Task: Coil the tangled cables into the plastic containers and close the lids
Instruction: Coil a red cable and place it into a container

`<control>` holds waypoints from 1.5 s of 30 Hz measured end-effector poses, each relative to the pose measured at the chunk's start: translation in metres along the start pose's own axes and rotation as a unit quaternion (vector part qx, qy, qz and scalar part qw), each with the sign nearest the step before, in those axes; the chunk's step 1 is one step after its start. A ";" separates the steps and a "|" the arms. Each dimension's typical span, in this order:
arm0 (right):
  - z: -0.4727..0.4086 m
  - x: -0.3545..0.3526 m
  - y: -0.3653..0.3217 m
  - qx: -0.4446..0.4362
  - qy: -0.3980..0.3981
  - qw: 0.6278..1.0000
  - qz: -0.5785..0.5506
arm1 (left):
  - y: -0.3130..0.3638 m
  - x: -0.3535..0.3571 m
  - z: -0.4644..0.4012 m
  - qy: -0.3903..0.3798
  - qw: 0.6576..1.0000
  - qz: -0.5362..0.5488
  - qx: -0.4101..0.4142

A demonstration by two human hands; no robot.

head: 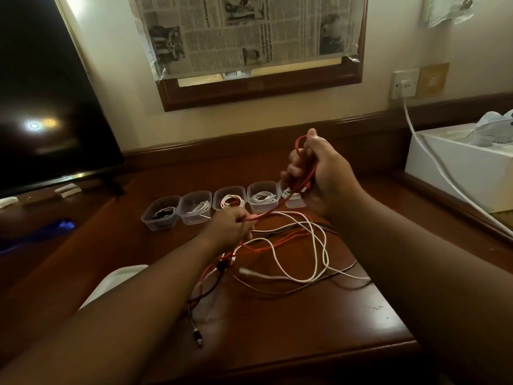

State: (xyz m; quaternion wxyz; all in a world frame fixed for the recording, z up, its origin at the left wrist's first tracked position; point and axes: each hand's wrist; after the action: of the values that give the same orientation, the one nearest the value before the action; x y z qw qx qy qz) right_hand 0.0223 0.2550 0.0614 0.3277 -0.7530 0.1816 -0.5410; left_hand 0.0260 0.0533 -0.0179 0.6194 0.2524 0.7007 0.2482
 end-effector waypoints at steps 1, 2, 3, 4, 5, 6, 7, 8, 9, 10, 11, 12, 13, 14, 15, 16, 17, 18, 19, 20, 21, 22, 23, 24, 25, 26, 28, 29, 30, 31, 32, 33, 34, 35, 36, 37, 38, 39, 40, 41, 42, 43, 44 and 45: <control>-0.001 -0.001 -0.001 0.005 0.007 0.998 0.058 | 0.001 -0.003 0.000 0.006 1.000 0.025 -0.016; -0.003 -0.001 0.000 0.014 0.008 0.988 0.154 | 0.004 -0.007 0.000 0.022 0.999 0.042 -0.025; -0.004 -0.002 0.002 0.019 0.003 0.959 0.281 | 0.008 -0.012 -0.002 0.045 0.998 0.037 -0.024; -0.004 -0.002 0.005 0.021 -0.007 0.913 0.408 | 0.013 -0.017 -0.002 0.070 0.997 0.014 -0.019; -0.005 -0.003 0.010 0.022 -0.028 0.855 0.517 | 0.018 -0.022 -0.004 0.093 0.996 -0.008 -0.010; -0.005 -0.004 0.015 0.032 -0.058 0.799 0.597 | 0.024 -0.027 -0.004 0.110 0.994 -0.018 0.004; -0.005 -0.005 0.019 0.054 -0.092 0.751 0.652 | 0.029 -0.031 -0.006 0.125 0.992 -0.016 0.024; -0.003 -0.004 0.022 0.083 -0.126 0.712 0.686 | 0.033 -0.034 -0.006 0.136 0.990 -0.007 0.044; -0.001 -0.004 0.024 0.110 -0.156 0.689 0.699 | 0.038 -0.036 -0.006 0.144 0.988 0.003 0.058; 0.001 -0.002 0.024 0.126 -0.181 0.692 0.687 | 0.042 -0.037 -0.006 0.151 0.986 0.014 0.065; 0.003 -0.001 0.024 0.123 -0.196 0.722 0.652 | 0.042 -0.037 -0.008 0.156 0.985 0.027 0.067; 0.005 0.001 0.022 0.104 -0.199 0.769 0.599 | 0.043 -0.037 -0.008 0.160 0.985 0.036 0.061; 0.007 0.003 0.019 0.078 -0.194 0.817 0.537 | 0.040 -0.036 -0.009 0.160 0.985 0.039 0.048; 0.007 0.004 0.016 0.053 -0.186 0.861 0.471 | 0.038 -0.034 -0.008 0.152 0.987 0.041 0.034; 0.006 0.005 0.015 0.029 -0.171 0.897 0.406 | 0.034 -0.030 -0.007 0.136 0.989 0.047 0.020; 0.005 0.006 0.014 0.005 -0.145 0.928 0.342 | 0.029 -0.024 -0.004 0.113 0.991 0.064 0.012; 0.004 0.008 0.013 -0.016 -0.113 0.955 0.275 | 0.023 -0.018 -0.001 0.087 0.993 0.077 0.011; 0.003 0.011 0.011 -0.031 -0.085 0.976 0.199 | 0.020 -0.012 0.003 0.059 0.995 0.074 0.014; 0.002 0.013 0.008 -0.038 -0.068 0.990 0.113 | 0.015 -0.008 0.006 0.028 0.998 0.055 0.017; 0.002 0.015 0.005 -0.036 -0.057 0.997 0.029 | 0.012 -0.004 0.008 0.001 0.999 0.030 0.021; 0.002 0.015 0.002 -0.024 -0.048 0.998 -0.033 | 0.009 -0.002 0.010 -0.011 1.000 0.007 0.023; 0.002 0.015 -0.002 -0.006 -0.039 0.997 -0.063 | 0.006 -0.002 0.010 -0.006 1.000 -0.007 0.021; 0.002 0.014 -0.004 0.013 -0.036 0.998 -0.053 | 0.005 -0.003 0.009 0.011 1.000 -0.008 0.015; 0.002 0.014 -0.005 0.027 -0.037 0.999 0.010 | 0.004 -0.005 0.007 0.031 0.999 0.006 0.009; 0.000 0.012 -0.003 0.035 -0.045 0.990 0.132 | 0.006 -0.009 0.006 0.049 0.998 0.025 0.007; 0.000 0.011 -0.001 0.042 -0.061 0.952 0.296 | 0.009 -0.013 0.005 0.065 0.997 0.039 0.009; 0.001 0.011 0.006 0.079 -0.100 0.795 0.593 | 0.018 -0.024 0.003 0.079 0.996 0.028 0.031; 0.001 0.010 0.011 0.109 -0.123 0.713 0.681 | 0.024 -0.029 0.003 0.079 0.996 0.018 0.049; 0.003 0.010 0.014 0.140 -0.151 0.651 0.731 | 0.029 -0.032 0.004 0.076 0.995 0.017 0.067; 0.005 0.012 0.016 0.162 -0.173 0.617 0.750 | 0.033 -0.035 0.005 0.076 0.993 0.026 0.081; 0.008 0.015 0.016 0.172 -0.186 0.613 0.748 | 0.035 -0.036 0.004 0.083 0.992 0.040 0.086; 0.009 0.017 0.015 0.167 -0.191 0.630 0.734 | 0.036 -0.036 0.003 0.094 0.990 0.056 0.085; 0.010 0.019 0.014 0.144 -0.188 0.665 0.708 | 0.034 -0.035 0.002 0.108 0.989 0.074 0.074; 0.009 0.020 0.013 0.105 -0.174 0.712 0.672 | 0.031 -0.034 0.001 0.119 0.987 0.091 0.060; 0.008 0.021 0.012 0.055 -0.153 0.761 0.628 | 0.027 -0.032 -0.001 0.126 0.986 0.101 0.044; 0.007 0.021 0.010 0.005 -0.126 0.808 0.575 | 0.020 -0.028 -0.002 0.123 0.988 0.093 0.033; 0.007 0.020 0.009 -0.038 -0.097 0.854 0.509 | 0.013 -0.025 -0.002 0.106 0.992 0.062 0.034; 0.007 0.019 0.007 -0.071 -0.064 0.897 0.432 | 0.006 -0.020 0.000 0.074 0.996 0.020 0.048; 0.006 0.018 0.005 -0.094 -0.032 0.933 0.347 | -0.001 -0.016 0.002 0.040 0.997 -0.016 0.060; 0.005 0.018 0.002 -0.103 -0.006 0.960 0.260 | -0.006 -0.011 0.005 0.016 0.997 -0.039 0.062; 0.003 0.018 -0.002 -0.100 0.010 0.979 0.178 | -0.008 -0.008 0.007 0.004 0.997 -0.050 0.057; 0.002 0.018 -0.005 -0.086 0.014 0.991 0.105 | -0.010 -0.007 0.008 0.002 0.997 -0.055 0.051; 0.001 0.018 -0.007 -0.066 0.009 0.997 0.041 | -0.011 -0.007 0.008 0.001 0.997 -0.058 0.046; 0.000 0.018 -0.009 -0.045 -0.005 0.999 -0.006 | -0.010 -0.008 0.007 -0.002 0.997 -0.060 0.046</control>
State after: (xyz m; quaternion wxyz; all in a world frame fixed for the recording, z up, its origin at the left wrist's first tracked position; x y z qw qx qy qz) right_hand 0.0283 0.2499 0.0803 0.2908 -0.7711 0.1993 -0.5302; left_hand 0.0336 0.0408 -0.0198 0.6222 0.2382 0.7243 0.1777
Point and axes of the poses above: each hand's wrist, its own z-axis away from the middle knuckle, its own x-axis out of the palm, y = z × x, and after that the axes turned 6 degrees about -z, right-handed
